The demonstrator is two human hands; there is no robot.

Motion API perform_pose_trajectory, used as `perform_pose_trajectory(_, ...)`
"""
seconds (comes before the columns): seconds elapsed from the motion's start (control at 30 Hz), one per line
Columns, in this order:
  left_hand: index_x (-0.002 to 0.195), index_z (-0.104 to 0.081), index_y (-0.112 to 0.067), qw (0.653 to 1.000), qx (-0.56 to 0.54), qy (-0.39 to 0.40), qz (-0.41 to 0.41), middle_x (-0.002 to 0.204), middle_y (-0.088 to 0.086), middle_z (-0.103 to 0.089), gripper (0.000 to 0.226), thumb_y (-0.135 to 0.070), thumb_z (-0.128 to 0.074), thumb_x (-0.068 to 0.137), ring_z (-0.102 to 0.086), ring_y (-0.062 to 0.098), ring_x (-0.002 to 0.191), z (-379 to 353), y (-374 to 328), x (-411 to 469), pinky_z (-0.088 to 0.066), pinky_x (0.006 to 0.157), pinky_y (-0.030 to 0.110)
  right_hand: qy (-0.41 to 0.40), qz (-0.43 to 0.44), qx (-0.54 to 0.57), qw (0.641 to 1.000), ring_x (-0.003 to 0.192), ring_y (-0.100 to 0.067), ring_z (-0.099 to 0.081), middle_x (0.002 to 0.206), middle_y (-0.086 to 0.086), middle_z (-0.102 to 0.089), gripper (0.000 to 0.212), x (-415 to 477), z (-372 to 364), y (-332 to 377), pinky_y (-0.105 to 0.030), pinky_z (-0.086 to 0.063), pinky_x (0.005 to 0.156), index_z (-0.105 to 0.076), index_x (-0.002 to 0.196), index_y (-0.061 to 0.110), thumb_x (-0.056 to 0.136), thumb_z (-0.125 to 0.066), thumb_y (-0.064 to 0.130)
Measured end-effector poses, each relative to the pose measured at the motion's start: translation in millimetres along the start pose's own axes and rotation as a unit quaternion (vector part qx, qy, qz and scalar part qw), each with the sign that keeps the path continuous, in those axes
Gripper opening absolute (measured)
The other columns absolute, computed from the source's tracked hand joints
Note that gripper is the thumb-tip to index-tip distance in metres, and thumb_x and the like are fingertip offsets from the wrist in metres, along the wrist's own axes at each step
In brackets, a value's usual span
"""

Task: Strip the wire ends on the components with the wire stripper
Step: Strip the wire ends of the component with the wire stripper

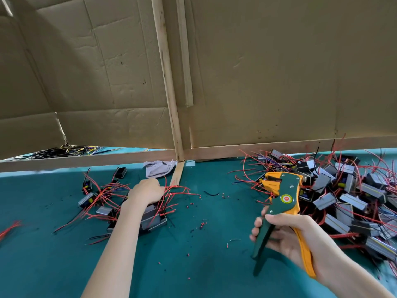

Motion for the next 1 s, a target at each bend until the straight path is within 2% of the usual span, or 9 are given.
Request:
perform_pose_trajectory(0.13, 0.106, -0.068, -0.019, 0.994, -0.102, -0.030, -0.035, 0.106, 0.003, -0.063, 0.017, -0.020, -0.063, 0.090, -0.057, 0.020, 0.090, 13.7, -2.9, -2.5, -0.045, 0.083, 0.031, 0.001, 0.004, -0.010, 1.000, 0.061, -0.038, -0.065, 0.072, -0.023, -0.062, 0.030, -2.8, -5.7, 1.0, -0.046, -0.059, 0.058, -0.057, 0.090, -0.001, 0.061, -0.062, 0.003)
perform_pose_trajectory(0.3, 0.098, -0.068, -0.015, 0.960, -0.238, -0.095, -0.114, 0.084, -0.004, -0.067, 0.020, -0.012, -0.077, 0.080, -0.060, 0.006, 0.077, 44.6, -17.3, -19.4, -0.048, 0.074, 0.022, 0.001, 0.009, -0.006, 1.000, 0.060, -0.037, -0.065, 0.072, -0.022, -0.062, 0.027, -3.8, -7.6, 0.4, -0.046, -0.060, 0.058, -0.056, 0.091, -0.001, 0.064, -0.060, 0.003)
perform_pose_trajectory(0.4, 0.097, -0.068, -0.019, 0.910, -0.301, -0.206, -0.196, 0.089, -0.008, -0.067, 0.018, -0.009, -0.073, 0.083, -0.061, -0.002, 0.080, 75.8, -37.6, -42.1, -0.042, 0.071, 0.006, 0.000, 0.012, -0.003, 1.000, 0.061, -0.037, -0.065, 0.073, -0.022, -0.063, 0.027, -2.5, -5.7, 0.0, -0.046, -0.059, 0.058, -0.056, 0.091, -0.001, 0.064, -0.060, 0.003)
perform_pose_trajectory(0.47, 0.099, -0.067, -0.019, 0.873, -0.346, -0.245, -0.242, 0.090, -0.009, -0.068, 0.016, -0.007, -0.067, 0.087, -0.062, -0.002, 0.081, 87.5, -52.7, -57.8, -0.044, 0.073, 0.006, 0.002, 0.015, 0.005, 1.000, 0.064, -0.038, -0.066, 0.075, -0.024, -0.063, 0.030, -1.6, -3.1, 0.2, -0.046, -0.059, 0.060, -0.057, 0.091, -0.002, 0.062, -0.063, 0.002)
perform_pose_trajectory(0.63, 0.092, -0.069, -0.017, 0.811, -0.490, -0.179, -0.264, 0.086, -0.002, -0.072, 0.009, -0.009, -0.065, 0.089, -0.068, 0.006, 0.079, 75.6, -85.7, -69.8, -0.053, 0.075, 0.021, 0.011, 0.009, 0.010, 1.000, 0.070, -0.041, -0.066, 0.081, -0.026, -0.063, 0.035, 1.9, 4.4, -3.0, -0.048, -0.058, 0.066, -0.059, 0.093, -0.003, 0.059, -0.069, -0.006)
perform_pose_trajectory(0.73, 0.093, -0.051, -0.019, 0.836, -0.485, -0.127, -0.222, 0.087, 0.007, -0.070, 0.019, -0.012, -0.067, 0.088, -0.065, 0.017, 0.076, 40.2, -105.4, -61.9, -0.050, 0.073, 0.032, 0.005, 0.001, 0.013, 1.000, 0.071, -0.042, -0.066, 0.081, -0.028, -0.063, 0.026, 5.1, 7.1, -6.0, -0.049, -0.058, 0.067, -0.064, 0.087, -0.002, 0.061, -0.069, 0.000)
perform_pose_trajectory(0.8, 0.093, -0.040, -0.017, 0.868, -0.433, -0.138, -0.198, 0.078, 0.006, -0.066, 0.025, -0.010, -0.065, 0.089, -0.063, 0.027, 0.074, 13.7, -112.4, -58.2, -0.050, 0.074, 0.039, 0.006, -0.002, 0.017, 1.000, 0.071, -0.043, -0.066, 0.081, -0.028, -0.064, 0.024, 6.1, 7.7, -6.4, -0.049, -0.058, 0.066, -0.066, 0.082, -0.001, 0.058, -0.069, -0.004)
perform_pose_trajectory(0.9, 0.094, -0.039, -0.016, 0.926, -0.251, -0.218, -0.180, 0.079, 0.003, -0.061, 0.017, -0.014, -0.056, 0.094, -0.062, 0.032, 0.078, -13.0, -110.9, -57.1, -0.050, 0.072, 0.042, 0.007, -0.003, 0.022, 1.000, 0.069, -0.041, -0.067, 0.080, -0.026, -0.064, 0.034, 6.2, 8.6, -5.2, -0.048, -0.058, 0.064, -0.065, 0.084, -0.001, 0.050, -0.072, -0.002)
perform_pose_trajectory(1.0, 0.103, -0.044, -0.019, 0.956, -0.059, -0.243, -0.153, 0.089, 0.006, -0.068, 0.012, -0.025, -0.052, 0.096, -0.063, 0.031, 0.083, -23.2, -110.9, -57.0, -0.040, 0.062, 0.033, 0.002, 0.003, 0.027, 1.000, 0.067, -0.040, -0.067, 0.078, -0.025, -0.064, 0.030, 5.4, 8.0, -0.9, -0.046, -0.059, 0.063, -0.064, 0.081, -0.001, 0.052, -0.071, 0.003)
Point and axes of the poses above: each hand's wrist, its own x-axis towards the middle knuckle, its own z-axis out of the back of the hand, y = z × x, the point moved 8 cm from there along x, towards the middle knuckle
